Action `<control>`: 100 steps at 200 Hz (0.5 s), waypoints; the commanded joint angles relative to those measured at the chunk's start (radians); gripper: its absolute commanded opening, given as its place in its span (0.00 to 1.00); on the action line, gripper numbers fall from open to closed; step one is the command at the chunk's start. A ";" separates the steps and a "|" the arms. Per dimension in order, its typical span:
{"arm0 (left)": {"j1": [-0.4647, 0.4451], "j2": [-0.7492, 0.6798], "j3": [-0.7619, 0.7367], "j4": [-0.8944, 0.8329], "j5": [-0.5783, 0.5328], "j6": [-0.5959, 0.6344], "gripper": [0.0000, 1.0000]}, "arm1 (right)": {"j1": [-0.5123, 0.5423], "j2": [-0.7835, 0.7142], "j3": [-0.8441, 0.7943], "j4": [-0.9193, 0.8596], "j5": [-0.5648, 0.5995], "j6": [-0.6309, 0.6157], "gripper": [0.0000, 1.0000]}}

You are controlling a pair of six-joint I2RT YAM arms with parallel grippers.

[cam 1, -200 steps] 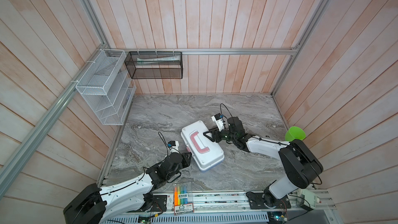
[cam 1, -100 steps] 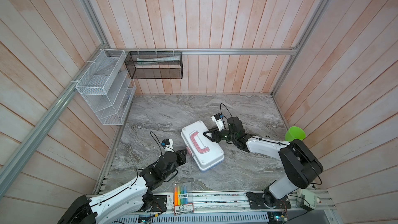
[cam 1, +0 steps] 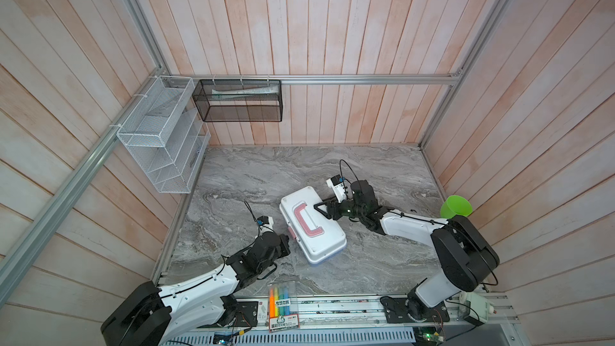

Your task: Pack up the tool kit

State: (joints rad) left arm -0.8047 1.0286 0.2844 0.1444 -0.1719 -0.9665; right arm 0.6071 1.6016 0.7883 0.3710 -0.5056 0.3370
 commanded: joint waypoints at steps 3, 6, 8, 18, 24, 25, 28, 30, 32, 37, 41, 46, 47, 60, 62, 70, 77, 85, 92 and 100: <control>0.005 0.025 0.051 0.079 0.043 0.048 0.00 | 0.052 0.051 -0.049 -0.186 -0.029 -0.017 0.55; 0.005 0.028 0.054 0.082 0.046 0.050 0.00 | 0.054 0.050 -0.050 -0.185 -0.029 -0.015 0.55; 0.006 0.030 0.056 0.083 0.047 0.051 0.00 | 0.055 0.050 -0.050 -0.185 -0.028 -0.014 0.55; 0.005 0.040 0.071 0.089 0.052 0.059 0.00 | 0.065 0.052 -0.054 -0.182 -0.017 -0.011 0.55; 0.006 0.047 0.079 0.095 0.059 0.063 0.00 | 0.072 0.054 -0.055 -0.182 -0.010 -0.010 0.55; 0.006 0.048 0.080 0.097 0.060 0.064 0.00 | 0.073 0.054 -0.055 -0.182 -0.010 -0.010 0.55; 0.006 0.051 0.085 0.100 0.064 0.067 0.00 | 0.076 0.055 -0.056 -0.181 -0.009 -0.010 0.55; 0.005 0.053 0.088 0.101 0.066 0.068 0.00 | 0.078 0.055 -0.057 -0.180 -0.008 -0.009 0.55; 0.005 0.056 0.091 0.102 0.068 0.070 0.00 | 0.080 0.055 -0.057 -0.179 -0.008 -0.008 0.55; 0.005 0.061 0.101 0.105 0.072 0.073 0.00 | 0.084 0.057 -0.061 -0.172 -0.010 -0.002 0.55; 0.005 0.067 0.109 0.107 0.076 0.076 0.00 | 0.088 0.057 -0.062 -0.164 -0.010 0.003 0.55; 0.005 0.073 0.116 0.107 0.080 0.081 0.00 | 0.093 0.058 -0.065 -0.158 -0.013 0.007 0.55; 0.005 0.074 0.119 0.106 0.081 0.082 0.00 | 0.093 0.058 -0.065 -0.157 -0.013 0.008 0.55; 0.005 0.088 0.142 0.102 0.084 0.093 0.00 | 0.107 0.060 -0.067 -0.148 -0.012 0.017 0.55; 0.005 0.090 0.145 0.103 0.084 0.095 0.00 | 0.107 0.061 -0.067 -0.146 -0.013 0.019 0.55; 0.005 0.098 0.154 0.107 0.088 0.101 0.00 | 0.115 0.063 -0.066 -0.141 -0.012 0.023 0.55; 0.005 0.103 0.161 0.107 0.090 0.104 0.00 | 0.119 0.064 -0.064 -0.141 -0.010 0.026 0.55; 0.005 0.106 0.166 0.105 0.093 0.106 0.00 | 0.121 0.062 -0.064 -0.136 -0.005 0.030 0.55; 0.006 0.108 0.169 0.104 0.096 0.108 0.00 | 0.123 0.057 -0.068 -0.132 0.000 0.035 0.55; 0.005 0.105 0.172 0.093 0.089 0.115 0.00 | 0.123 0.047 -0.073 -0.130 0.019 0.041 0.55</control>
State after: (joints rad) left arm -0.7872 1.1400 0.3729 0.0689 -0.1661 -0.8951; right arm 0.6495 1.6020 0.7788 0.4198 -0.4049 0.3668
